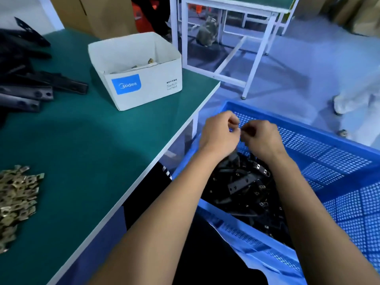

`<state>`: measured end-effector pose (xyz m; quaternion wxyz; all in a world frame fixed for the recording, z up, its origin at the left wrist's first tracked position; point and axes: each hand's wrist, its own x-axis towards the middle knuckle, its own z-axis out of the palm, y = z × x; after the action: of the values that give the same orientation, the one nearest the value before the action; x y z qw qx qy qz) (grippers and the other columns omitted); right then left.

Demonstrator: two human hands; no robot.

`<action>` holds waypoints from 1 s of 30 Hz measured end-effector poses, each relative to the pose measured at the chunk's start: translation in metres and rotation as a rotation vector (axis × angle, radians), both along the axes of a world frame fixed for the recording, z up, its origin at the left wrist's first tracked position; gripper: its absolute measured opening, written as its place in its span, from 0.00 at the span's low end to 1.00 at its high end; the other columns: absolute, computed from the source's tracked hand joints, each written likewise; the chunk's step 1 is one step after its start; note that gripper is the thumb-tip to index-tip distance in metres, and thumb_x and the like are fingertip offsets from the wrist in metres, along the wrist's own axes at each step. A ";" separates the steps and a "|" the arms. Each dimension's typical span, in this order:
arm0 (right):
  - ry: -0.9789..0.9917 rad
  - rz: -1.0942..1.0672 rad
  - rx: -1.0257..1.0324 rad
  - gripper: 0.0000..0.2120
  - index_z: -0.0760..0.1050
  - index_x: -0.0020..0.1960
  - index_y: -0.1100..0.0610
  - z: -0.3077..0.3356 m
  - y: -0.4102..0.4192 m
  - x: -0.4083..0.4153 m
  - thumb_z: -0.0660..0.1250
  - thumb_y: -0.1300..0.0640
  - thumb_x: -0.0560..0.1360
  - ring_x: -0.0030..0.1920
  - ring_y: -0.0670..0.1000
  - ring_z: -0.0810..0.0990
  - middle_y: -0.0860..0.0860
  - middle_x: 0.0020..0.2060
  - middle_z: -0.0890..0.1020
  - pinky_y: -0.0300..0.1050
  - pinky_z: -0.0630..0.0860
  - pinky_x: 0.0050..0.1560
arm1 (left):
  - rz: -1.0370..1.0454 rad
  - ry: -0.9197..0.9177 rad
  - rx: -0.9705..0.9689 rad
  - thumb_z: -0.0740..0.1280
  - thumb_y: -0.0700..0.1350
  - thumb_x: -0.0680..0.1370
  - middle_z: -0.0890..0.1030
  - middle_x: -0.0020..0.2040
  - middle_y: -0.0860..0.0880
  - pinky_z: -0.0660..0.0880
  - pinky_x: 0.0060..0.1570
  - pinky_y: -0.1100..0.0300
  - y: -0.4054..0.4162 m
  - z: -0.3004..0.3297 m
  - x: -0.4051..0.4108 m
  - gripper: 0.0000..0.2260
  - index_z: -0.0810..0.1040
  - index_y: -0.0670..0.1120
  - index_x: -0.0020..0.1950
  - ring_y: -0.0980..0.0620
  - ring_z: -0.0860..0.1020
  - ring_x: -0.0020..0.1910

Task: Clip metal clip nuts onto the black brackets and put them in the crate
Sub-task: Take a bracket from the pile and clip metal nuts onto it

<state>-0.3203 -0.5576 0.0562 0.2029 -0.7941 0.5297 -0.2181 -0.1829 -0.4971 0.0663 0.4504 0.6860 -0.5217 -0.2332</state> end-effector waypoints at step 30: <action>-0.032 1.161 -0.268 0.28 0.66 0.72 0.47 0.059 0.434 0.465 0.73 0.59 0.76 0.58 0.59 0.74 0.57 0.66 0.65 0.48 0.73 0.45 | 1.844 -0.008 -0.423 0.65 0.42 0.79 0.78 0.54 0.42 0.71 0.59 0.51 0.469 0.033 0.330 0.09 0.76 0.38 0.56 0.44 0.76 0.52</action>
<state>0.1449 -0.1236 0.1149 0.1948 -0.9692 -0.0263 -0.1485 0.1471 -0.0276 0.0997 0.5705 0.7327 0.1934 0.3167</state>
